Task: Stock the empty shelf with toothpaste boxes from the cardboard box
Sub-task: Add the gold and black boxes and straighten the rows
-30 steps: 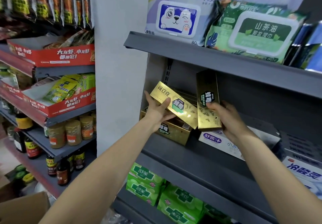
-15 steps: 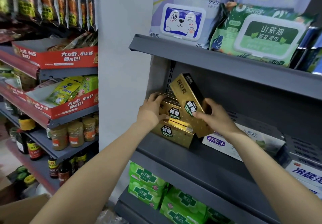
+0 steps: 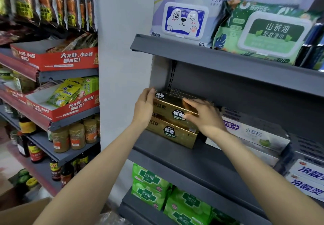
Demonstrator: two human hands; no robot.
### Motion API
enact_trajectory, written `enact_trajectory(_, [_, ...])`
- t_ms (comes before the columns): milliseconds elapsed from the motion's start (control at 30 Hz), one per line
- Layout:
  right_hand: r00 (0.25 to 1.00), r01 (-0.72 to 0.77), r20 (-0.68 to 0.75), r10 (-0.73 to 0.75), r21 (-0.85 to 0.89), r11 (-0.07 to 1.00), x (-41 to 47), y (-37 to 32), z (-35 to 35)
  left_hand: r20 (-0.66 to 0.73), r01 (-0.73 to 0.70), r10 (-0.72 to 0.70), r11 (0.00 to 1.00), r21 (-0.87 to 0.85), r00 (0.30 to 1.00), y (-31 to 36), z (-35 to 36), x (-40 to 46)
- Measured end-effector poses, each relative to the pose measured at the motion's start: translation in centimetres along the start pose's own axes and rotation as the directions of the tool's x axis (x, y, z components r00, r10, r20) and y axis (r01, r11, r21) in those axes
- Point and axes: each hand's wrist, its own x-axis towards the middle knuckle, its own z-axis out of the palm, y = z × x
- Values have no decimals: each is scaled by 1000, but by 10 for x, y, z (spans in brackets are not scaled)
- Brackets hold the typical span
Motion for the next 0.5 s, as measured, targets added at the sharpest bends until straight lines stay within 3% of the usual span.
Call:
enact_trajectory(100, [998,-44,33,49,-151,988,2,-12,20,82,-89,67,949,301,994,-8,3,0])
enact_trajectory(167, [992,-110,48,118,-143,984,3,-13,28,151,-173,106,816,552,983,-12,3,-3])
enact_trajectory(200, [989,-141,35,144,-85,986,2,-11,28,183,-199,110,781,592,977,-13,2,-4])
enact_trajectory(333, [953,-287,-35,300,208,935,-9,5,24,303,-232,70,809,540,950,-16,0,-8])
enact_trajectory(500, [947,-309,5,321,281,908,-21,9,36,356,-249,52,808,534,933,-11,-1,-4])
